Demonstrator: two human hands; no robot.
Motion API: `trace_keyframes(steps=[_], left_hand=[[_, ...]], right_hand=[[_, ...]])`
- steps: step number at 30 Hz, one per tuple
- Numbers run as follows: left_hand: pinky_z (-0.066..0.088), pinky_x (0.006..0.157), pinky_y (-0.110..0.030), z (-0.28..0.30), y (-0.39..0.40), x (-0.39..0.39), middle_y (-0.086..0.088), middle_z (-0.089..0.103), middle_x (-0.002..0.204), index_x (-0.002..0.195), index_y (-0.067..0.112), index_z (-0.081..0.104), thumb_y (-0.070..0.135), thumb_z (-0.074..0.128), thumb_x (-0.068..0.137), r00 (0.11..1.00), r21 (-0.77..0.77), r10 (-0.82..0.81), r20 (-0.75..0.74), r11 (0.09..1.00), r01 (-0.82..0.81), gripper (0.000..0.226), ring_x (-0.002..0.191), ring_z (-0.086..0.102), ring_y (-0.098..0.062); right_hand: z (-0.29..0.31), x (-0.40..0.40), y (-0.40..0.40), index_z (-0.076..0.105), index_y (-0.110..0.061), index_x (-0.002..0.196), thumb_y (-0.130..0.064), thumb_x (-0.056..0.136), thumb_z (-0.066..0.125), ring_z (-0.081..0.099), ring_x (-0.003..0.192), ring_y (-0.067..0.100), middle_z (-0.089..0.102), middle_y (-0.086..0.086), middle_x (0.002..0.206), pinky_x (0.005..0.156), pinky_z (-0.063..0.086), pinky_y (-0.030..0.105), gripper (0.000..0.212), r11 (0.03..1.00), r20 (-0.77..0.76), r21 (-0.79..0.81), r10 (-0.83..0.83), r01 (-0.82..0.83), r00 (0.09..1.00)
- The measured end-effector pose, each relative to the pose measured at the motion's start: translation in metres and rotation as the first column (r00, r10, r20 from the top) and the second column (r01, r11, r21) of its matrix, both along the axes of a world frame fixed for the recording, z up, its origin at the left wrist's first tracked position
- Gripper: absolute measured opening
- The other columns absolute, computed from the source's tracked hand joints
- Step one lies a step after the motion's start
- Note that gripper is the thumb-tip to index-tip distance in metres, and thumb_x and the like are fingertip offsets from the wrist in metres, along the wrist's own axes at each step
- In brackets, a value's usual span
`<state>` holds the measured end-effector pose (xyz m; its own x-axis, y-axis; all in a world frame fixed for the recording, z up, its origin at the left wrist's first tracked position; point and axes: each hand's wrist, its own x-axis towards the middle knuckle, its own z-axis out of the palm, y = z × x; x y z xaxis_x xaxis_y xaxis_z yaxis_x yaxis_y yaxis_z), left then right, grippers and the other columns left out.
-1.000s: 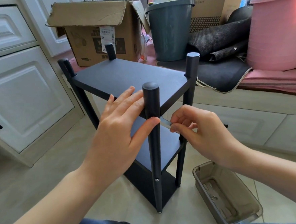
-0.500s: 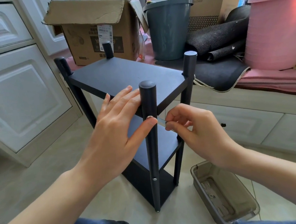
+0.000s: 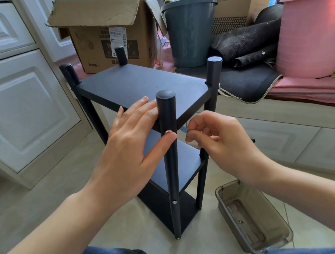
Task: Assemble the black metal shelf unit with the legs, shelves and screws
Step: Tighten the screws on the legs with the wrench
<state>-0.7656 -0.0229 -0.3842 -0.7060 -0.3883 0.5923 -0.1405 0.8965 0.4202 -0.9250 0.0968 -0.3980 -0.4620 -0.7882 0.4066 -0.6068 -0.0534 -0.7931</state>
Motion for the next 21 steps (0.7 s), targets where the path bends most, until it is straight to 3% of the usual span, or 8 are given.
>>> trace_keyframes(steps=[5,10,16,21], left_hand=[[0.023,0.122,-0.055,0.0,-0.001,0.0,0.009,0.05,0.149,0.141,0.023,0.054,0.05,0.044,0.098,1.0,-0.002,0.001,0.008,1.0,-0.001,0.051,0.148,0.031,-0.01],[0.026,0.12,-0.057,0.0,0.0,0.0,0.006,0.051,0.149,0.14,0.021,0.055,0.048,0.044,0.098,1.0,0.002,-0.002,0.001,1.0,0.002,0.05,0.147,0.033,-0.013],[0.032,0.116,-0.059,0.0,0.002,-0.002,0.009,0.051,0.146,0.139,0.022,0.056,0.048,0.047,0.098,1.0,0.04,-0.012,-0.024,0.999,0.013,0.05,0.147,0.036,-0.015],[0.032,0.117,-0.058,0.001,0.002,-0.002,0.005,0.055,0.145,0.139,0.019,0.057,0.048,0.048,0.097,1.0,0.05,-0.008,-0.018,0.999,0.009,0.051,0.146,0.037,-0.015]], right_hand=[[0.0,-0.002,0.0,0.068,-0.021,0.089,-0.009,0.089,0.068,0.064,0.079,0.012,0.069,-0.012,0.078,0.072,0.052,0.024,0.012,1.0,0.0,-0.022,-0.013,0.013,1.0],[0.0,-0.001,0.0,0.07,-0.021,0.085,-0.01,0.087,0.071,0.064,0.078,0.013,0.071,-0.011,0.076,0.069,0.049,0.018,0.011,0.999,0.028,-0.035,-0.02,0.021,0.999],[-0.008,0.008,-0.009,0.072,-0.014,0.086,-0.008,0.086,0.073,0.069,0.082,0.018,0.073,-0.007,0.079,0.078,0.055,0.036,0.006,0.999,0.153,-0.048,-0.016,0.024,0.988],[-0.011,0.015,-0.017,0.073,-0.009,0.086,-0.003,0.086,0.072,0.069,0.075,0.007,0.073,-0.003,0.078,0.071,0.051,0.015,0.006,0.998,0.257,-0.056,0.019,-0.005,0.966]])
